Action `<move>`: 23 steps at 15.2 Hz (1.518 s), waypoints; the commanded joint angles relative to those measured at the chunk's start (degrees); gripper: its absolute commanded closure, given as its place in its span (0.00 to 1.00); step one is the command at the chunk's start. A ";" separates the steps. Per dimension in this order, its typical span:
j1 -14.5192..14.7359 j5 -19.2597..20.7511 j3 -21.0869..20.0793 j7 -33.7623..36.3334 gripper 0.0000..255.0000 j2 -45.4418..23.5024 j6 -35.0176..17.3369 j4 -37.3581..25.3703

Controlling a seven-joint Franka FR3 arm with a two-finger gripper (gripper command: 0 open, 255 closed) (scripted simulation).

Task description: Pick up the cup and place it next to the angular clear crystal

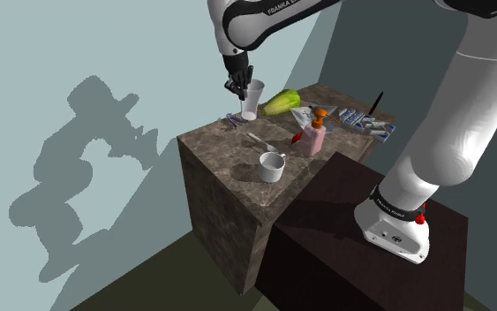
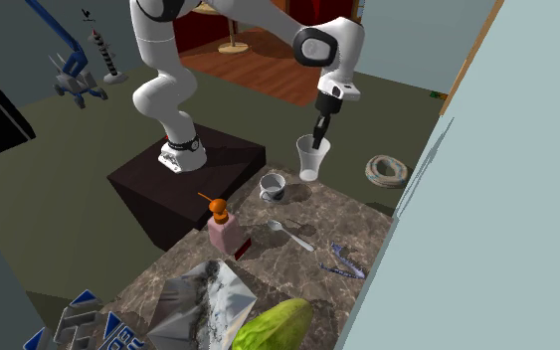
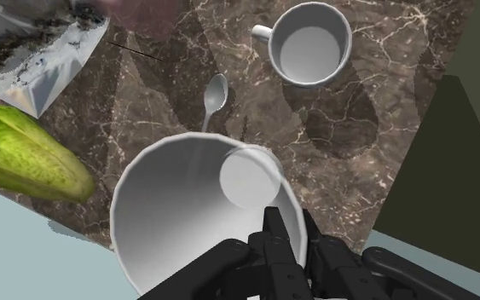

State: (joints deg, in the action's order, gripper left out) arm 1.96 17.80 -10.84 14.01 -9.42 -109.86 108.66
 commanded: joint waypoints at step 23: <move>-16.20 0.67 11.76 -26.45 1.00 -5.81 -8.11 -5.55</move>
State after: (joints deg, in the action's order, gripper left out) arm -14.15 18.42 0.86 -12.36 -14.86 -117.57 103.14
